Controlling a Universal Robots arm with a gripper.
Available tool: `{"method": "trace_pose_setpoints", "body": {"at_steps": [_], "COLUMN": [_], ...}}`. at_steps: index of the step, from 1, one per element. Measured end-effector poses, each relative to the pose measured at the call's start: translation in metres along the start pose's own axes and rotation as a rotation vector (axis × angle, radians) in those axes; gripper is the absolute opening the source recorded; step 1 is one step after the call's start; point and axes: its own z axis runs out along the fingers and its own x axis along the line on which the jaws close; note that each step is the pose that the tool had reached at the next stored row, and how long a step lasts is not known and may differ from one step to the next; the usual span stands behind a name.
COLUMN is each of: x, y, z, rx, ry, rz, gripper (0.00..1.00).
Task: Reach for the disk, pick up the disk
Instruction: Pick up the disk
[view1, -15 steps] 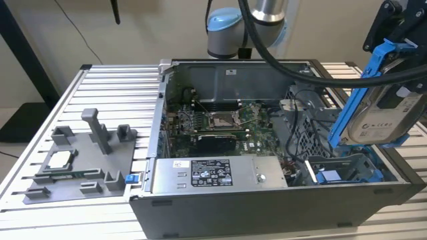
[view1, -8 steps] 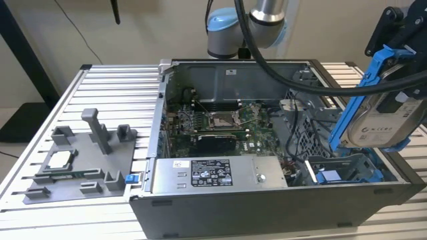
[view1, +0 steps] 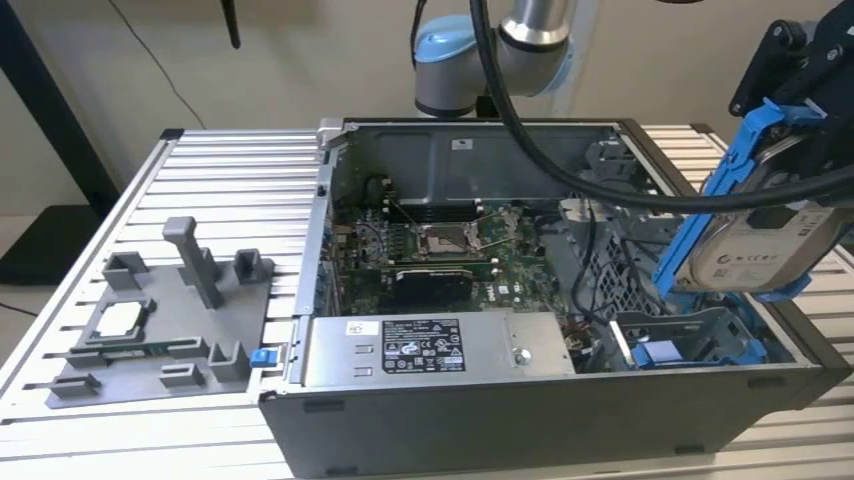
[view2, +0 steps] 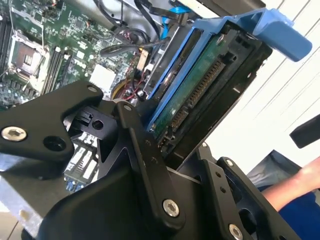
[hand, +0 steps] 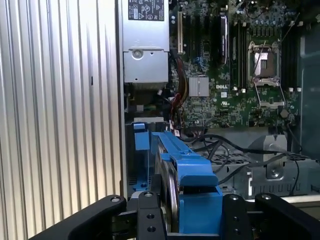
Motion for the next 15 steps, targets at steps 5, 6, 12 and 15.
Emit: {"method": "trace_pose_setpoints", "body": {"at_steps": [5, 6, 12, 15], "x": [0.0026, 0.0027, 0.0037, 0.0042], "y": [-0.0026, -0.0026, -0.0024, -0.0016], "z": [0.0053, 0.0067, 0.0152, 0.019], "rx": [-0.0001, -0.0001, 0.0, 0.0001], "ry": [-0.0034, -0.0033, -0.0036, -0.0037], "rz": [0.0, 0.0, 0.0, 0.0], "gripper": [0.0, 0.0, 0.0, 0.0]}}
